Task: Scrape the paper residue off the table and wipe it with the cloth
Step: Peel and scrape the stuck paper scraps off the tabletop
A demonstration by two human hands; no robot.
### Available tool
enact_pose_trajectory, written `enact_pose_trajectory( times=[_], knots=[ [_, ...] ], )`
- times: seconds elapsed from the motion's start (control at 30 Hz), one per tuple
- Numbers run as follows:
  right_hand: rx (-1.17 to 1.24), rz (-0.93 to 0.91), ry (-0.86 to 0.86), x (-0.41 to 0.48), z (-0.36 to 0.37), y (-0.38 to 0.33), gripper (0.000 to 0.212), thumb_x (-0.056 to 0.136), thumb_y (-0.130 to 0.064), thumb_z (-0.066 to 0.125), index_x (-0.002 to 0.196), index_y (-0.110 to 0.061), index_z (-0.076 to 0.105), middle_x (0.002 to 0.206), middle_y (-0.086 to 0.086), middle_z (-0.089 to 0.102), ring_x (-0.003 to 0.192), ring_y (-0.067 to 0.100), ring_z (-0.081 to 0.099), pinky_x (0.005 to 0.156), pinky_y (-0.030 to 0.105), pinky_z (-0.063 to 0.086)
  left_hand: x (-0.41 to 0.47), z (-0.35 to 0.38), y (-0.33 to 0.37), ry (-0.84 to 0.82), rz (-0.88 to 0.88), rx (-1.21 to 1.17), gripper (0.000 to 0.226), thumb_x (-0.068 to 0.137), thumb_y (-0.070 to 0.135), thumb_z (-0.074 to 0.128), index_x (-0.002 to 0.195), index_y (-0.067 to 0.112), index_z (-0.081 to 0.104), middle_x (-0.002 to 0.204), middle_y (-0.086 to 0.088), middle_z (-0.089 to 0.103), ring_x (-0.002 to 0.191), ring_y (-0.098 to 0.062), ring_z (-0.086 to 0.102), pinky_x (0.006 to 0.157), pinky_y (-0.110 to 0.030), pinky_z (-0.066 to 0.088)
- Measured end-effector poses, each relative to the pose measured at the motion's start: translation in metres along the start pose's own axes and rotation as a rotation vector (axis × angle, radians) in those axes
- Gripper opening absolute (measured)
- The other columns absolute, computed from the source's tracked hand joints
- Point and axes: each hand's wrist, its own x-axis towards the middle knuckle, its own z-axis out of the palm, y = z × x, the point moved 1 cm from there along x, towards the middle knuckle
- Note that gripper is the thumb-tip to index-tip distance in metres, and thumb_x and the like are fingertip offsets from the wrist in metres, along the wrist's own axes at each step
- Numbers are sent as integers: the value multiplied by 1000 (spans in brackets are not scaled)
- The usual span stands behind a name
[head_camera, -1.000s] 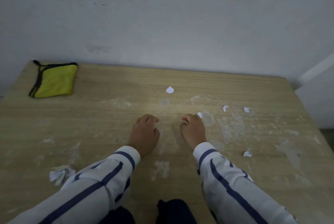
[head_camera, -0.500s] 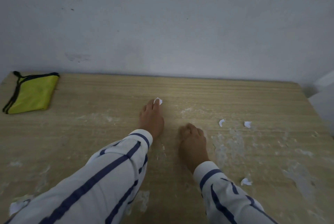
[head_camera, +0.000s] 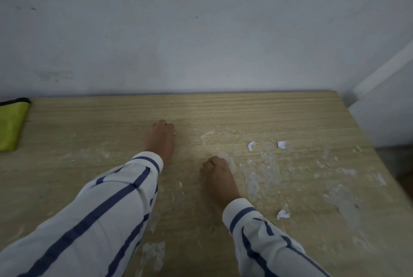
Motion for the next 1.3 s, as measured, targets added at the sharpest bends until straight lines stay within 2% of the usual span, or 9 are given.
enact_pose_trajectory(
  times=[0.17, 0.23, 0.33, 0.53, 0.73, 0.87, 1.03, 1.2, 1.3],
  knots=[
    [21, 5, -43, -1, -11, -3, 28, 90, 2, 40, 107, 1, 63, 115, 15, 57, 109, 28, 47, 96, 28, 36, -11, -1, 2, -20, -36, -96, 20, 89, 1, 46, 93, 1, 66, 98, -18, 60, 91, -34, 55, 76, -35, 41],
    [72, 45, -10, -1, -11, -7, 29, 88, 6, 39, 104, 1, 64, 111, 15, 57, 106, 28, 50, 97, 29, 40, -20, -1, 2, -51, -63, -147, 18, 90, 5, 47, 92, 4, 65, 96, -14, 58, 88, -29, 54, 73, -30, 37],
    [201, 94, 68, -3, -5, -21, 29, 86, 6, 41, 99, -1, 66, 105, 14, 59, 98, 29, 55, 86, 29, 46, -40, -6, 1, -93, -78, -198, 16, 91, 13, 48, 90, 9, 64, 93, -9, 59, 80, -21, 51, 70, -28, 36],
    [381, 83, 94, -10, 15, -77, 25, 90, -3, 46, 103, -7, 67, 110, 10, 63, 98, 21, 59, 77, 18, 38, -95, -41, -22, -50, -134, -298, 13, 89, 14, 49, 77, 14, 55, 79, 0, 58, 70, -18, 53, 64, -32, 45],
    [428, 19, -47, -30, 51, -156, 29, 91, -1, 44, 109, -10, 65, 118, 6, 60, 105, 18, 57, 79, 14, 37, -151, -94, -92, -1, -196, -264, 11, 91, 18, 52, 86, 18, 61, 81, 7, 58, 73, -11, 55, 64, -25, 43],
    [454, -66, -158, -52, 82, -214, 30, 88, 2, 45, 107, -11, 65, 116, 5, 59, 95, 11, 53, 79, 16, 38, -195, -128, -152, 17, -256, -205, 10, 90, 20, 55, 88, 18, 65, 85, 7, 56, 79, -13, 56, 67, -24, 42],
    [407, -177, -267, -78, 120, -269, 27, 87, 0, 47, 105, -8, 65, 112, 7, 60, 102, 21, 57, 79, 19, 40, -249, -144, -215, 25, -328, -195, 12, 87, 12, 59, 77, 17, 64, 80, 7, 47, 74, -14, 53, 67, -24, 39],
    [352, -197, -304, -93, 154, -298, 14, 86, -5, 49, 89, -5, 63, 95, 9, 59, 86, 23, 54, 73, 29, 42, -281, -135, -250, -41, -356, -126, 25, 95, 15, 46, 107, 13, 69, 106, -5, 59, 92, -20, 58, 76, -20, 37],
    [314, -213, -287, -97, 162, -305, 11, 88, -12, 51, 86, -9, 61, 91, 5, 56, 82, 20, 51, 71, 25, 37, -292, -133, -251, -109, -270, -54, 30, 95, 22, 43, 104, 15, 71, 101, -6, 63, 87, -21, 59, 74, -21, 39]
  ],
)
